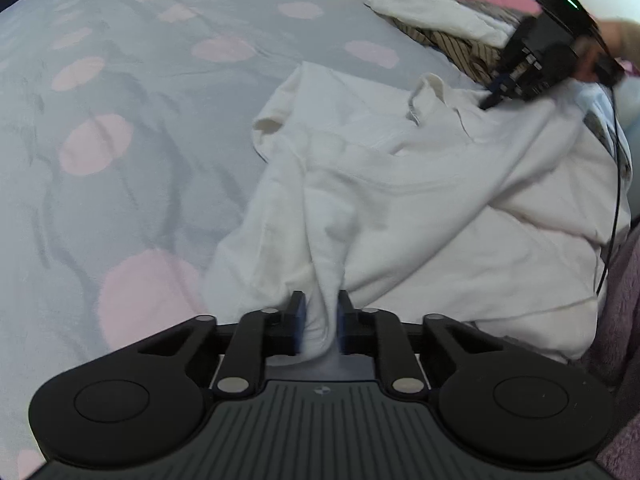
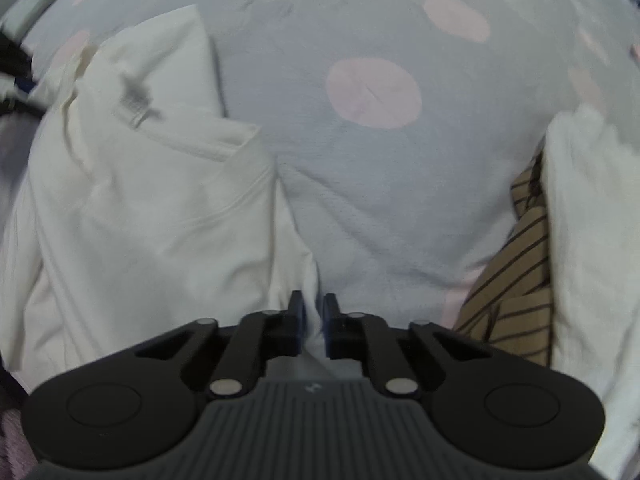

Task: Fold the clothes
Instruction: 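Grasp the T-shirt shoulder with the left gripper while the right gripper grasps the other shoulder, then lift the white T-shirt by both shoulders and shake it out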

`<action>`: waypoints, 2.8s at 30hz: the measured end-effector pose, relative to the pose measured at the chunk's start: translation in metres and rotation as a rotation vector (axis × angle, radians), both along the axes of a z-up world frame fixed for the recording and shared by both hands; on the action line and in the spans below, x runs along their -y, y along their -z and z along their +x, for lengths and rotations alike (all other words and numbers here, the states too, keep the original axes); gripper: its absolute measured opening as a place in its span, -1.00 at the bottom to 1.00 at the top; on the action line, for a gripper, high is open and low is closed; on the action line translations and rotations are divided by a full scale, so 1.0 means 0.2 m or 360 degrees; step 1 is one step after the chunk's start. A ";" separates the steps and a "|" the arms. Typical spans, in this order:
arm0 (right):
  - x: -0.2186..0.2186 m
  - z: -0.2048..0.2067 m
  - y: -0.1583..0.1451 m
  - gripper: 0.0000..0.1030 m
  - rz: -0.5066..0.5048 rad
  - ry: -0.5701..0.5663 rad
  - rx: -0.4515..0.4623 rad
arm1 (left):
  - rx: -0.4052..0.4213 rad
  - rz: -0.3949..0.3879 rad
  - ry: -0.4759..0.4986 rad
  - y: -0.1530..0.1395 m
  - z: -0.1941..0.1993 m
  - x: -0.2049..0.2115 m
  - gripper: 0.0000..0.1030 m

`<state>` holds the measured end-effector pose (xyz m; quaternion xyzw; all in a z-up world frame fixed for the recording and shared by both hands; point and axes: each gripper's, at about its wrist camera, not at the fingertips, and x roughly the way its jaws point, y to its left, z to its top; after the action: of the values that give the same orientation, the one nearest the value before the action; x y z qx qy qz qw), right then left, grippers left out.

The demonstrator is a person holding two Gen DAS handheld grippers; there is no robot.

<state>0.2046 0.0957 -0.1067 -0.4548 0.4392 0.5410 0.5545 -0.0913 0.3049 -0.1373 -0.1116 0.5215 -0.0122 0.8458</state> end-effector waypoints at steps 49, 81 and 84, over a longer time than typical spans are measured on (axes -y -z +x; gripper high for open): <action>1.06 -1.90 -2.41 -0.92 0.2320 0.0246 0.1622 | 0.1866 0.1432 -0.0672 -2.48 -1.51 0.92 -0.97; -0.12 -1.00 -1.42 -0.92 0.1477 0.0387 0.1084 | 0.0865 0.0884 -0.0678 -1.48 -0.46 -0.46 -0.97; -0.36 -0.81 -1.28 -0.92 0.1328 0.0420 0.1033 | 0.0747 0.0808 -0.0700 -1.30 -0.28 -0.67 -0.97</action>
<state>0.0433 0.1679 0.1489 -0.2808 0.0469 0.4269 0.8583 -0.1482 0.4392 0.1231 -0.0023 0.2643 0.2731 0.9250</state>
